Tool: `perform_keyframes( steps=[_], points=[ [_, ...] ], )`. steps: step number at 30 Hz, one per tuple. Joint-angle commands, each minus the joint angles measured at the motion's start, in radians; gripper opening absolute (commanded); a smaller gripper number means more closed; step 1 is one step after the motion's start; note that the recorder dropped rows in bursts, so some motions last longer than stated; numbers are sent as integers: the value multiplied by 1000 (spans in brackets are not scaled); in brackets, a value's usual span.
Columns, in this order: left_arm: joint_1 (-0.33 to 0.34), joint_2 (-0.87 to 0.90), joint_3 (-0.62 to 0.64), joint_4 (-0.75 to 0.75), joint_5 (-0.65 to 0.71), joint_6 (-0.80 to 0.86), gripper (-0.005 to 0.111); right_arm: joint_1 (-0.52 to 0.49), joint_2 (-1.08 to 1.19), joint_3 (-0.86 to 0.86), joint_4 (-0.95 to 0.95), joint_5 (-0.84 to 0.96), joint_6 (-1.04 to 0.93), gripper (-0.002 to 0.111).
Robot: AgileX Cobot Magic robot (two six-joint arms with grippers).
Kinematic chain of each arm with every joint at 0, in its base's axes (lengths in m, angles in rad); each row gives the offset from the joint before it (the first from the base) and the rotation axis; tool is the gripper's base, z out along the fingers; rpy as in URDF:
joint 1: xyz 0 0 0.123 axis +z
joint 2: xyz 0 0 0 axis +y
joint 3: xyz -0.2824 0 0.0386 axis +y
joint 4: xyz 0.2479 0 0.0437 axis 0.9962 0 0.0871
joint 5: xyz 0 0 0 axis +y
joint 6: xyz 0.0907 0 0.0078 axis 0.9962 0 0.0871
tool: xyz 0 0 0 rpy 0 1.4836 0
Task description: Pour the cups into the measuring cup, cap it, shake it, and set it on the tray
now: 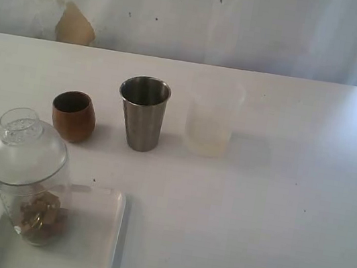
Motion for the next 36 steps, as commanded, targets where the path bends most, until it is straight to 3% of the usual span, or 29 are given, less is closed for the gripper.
perform_keyframes(
  steps=[1, 15, 36],
  points=[
    [-1, -4, 5, 6, -6, -2, 0, -11, -5, 58, 0, -26, -2, 0],
    [-1, -4, 5, 6, -6, -2, 0, -11, -5, 58, -78, 206, 41, 0],
    [-1, -4, 5, 6, -6, -2, 0, -11, -5, 58, -84, 268, 70, 0]
  ],
)
